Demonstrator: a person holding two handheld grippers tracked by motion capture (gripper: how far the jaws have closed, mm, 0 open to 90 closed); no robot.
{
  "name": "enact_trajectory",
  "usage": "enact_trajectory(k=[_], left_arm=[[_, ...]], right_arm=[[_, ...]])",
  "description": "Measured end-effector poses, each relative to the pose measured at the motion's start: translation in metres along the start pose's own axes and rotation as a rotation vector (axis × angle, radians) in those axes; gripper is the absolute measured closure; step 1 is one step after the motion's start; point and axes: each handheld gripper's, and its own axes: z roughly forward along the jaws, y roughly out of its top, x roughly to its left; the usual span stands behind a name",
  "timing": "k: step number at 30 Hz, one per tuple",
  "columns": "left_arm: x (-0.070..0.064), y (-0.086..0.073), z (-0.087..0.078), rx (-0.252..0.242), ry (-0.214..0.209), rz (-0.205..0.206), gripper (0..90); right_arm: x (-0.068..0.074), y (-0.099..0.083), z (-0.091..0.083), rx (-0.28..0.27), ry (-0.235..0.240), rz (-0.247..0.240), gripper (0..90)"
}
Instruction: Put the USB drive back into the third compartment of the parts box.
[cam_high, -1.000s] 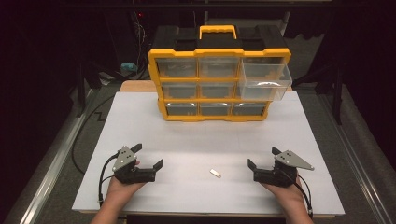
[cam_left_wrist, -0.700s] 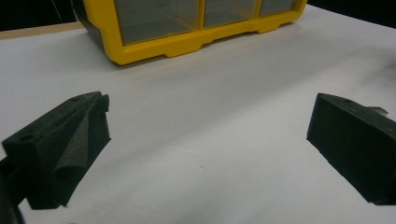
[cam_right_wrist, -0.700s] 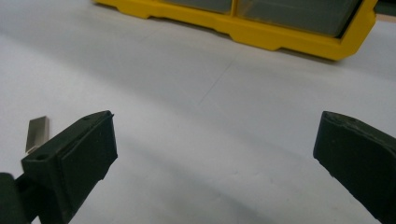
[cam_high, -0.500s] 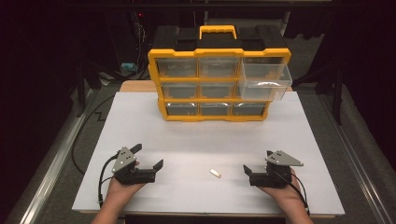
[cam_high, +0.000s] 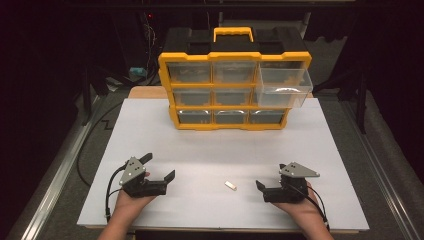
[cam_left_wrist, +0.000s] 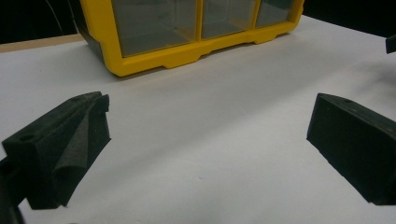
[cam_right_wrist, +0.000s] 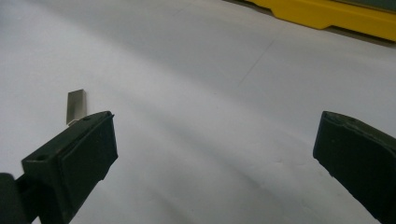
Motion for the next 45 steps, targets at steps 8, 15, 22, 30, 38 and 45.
enact_trajectory(k=[8, 15, 22, 30, 38, 45], left_arm=[[-0.001, 0.001, -0.001, -0.014, -0.004, 0.004, 0.4], [-0.002, 0.001, -0.001, -0.017, -0.011, 0.014, 0.4], [-0.002, 0.001, -0.001, -0.021, -0.015, 0.012, 0.4], [-0.002, 0.001, -0.001, -0.025, -0.015, 0.014, 0.4], [-0.003, 0.001, -0.001, -0.024, -0.023, 0.017, 0.4], [-0.003, 0.001, -0.002, -0.019, -0.023, 0.025, 0.4]], right_arm=[[0.011, 0.002, 0.008, 0.026, 0.053, -0.034, 0.4], [0.022, 0.006, 0.014, 0.033, 0.096, -0.057, 1.3], [0.031, 0.010, 0.020, 0.044, 0.135, -0.071, 4.2], [0.040, 0.013, 0.026, 0.048, 0.185, -0.073, 16.7], [0.047, 0.020, 0.030, 0.040, 0.220, -0.074, 30.7], [0.054, 0.028, 0.038, 0.057, 0.246, -0.110, 41.8]])
